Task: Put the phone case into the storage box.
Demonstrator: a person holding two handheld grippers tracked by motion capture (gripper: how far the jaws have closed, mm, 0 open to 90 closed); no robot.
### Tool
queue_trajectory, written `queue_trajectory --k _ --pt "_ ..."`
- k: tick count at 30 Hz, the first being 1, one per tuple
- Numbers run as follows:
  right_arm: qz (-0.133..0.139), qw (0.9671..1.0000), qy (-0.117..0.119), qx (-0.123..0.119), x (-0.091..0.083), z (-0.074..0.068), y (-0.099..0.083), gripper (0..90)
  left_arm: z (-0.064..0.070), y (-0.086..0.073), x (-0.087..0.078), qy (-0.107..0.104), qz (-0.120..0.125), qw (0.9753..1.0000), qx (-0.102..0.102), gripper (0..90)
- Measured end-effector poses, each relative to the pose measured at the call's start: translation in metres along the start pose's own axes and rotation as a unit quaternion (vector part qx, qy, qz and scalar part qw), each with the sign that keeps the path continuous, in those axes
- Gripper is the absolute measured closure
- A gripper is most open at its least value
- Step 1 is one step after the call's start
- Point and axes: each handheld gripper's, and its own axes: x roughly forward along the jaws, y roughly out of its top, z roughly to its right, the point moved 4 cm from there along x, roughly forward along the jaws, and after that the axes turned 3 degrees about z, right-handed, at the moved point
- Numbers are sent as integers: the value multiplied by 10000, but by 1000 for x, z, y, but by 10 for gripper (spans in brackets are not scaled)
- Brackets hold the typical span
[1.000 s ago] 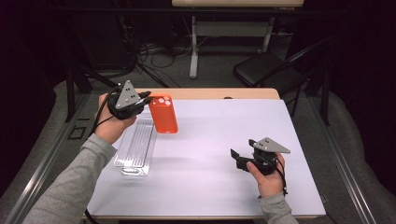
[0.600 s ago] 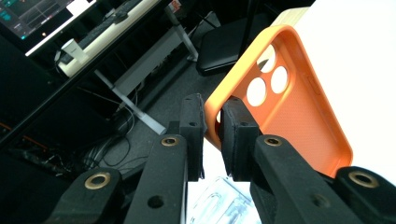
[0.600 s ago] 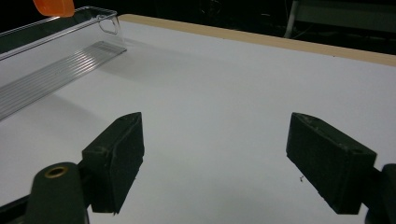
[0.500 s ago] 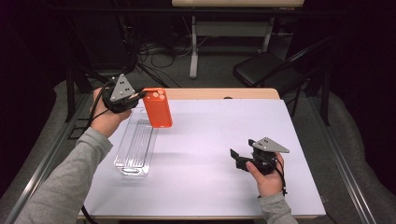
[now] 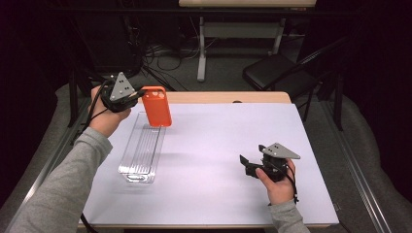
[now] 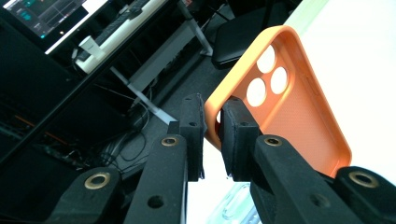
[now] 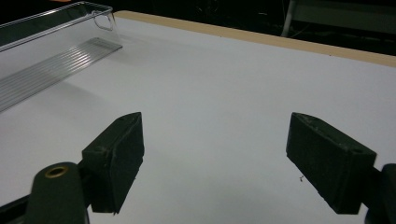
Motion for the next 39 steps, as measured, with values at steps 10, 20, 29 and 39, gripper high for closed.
queue_trajectory --k 10,20,29,39 --pt "-84 9999 2 -95 3 -2 -2 154 -13 -12 3 110 -68 9999 -26 800" --pt "-136 9999 -31 -94 4 -2 -4 140 -24 -23 7 186 -95 9997 -147 800" --pt "-121 9999 -43 -109 3 -3 -5 68 -32 -30 11 236 -94 9995 -190 800" --pt "-113 9999 -66 -103 2 -2 -6 0 -40 -37 13 279 -69 9993 -232 801"
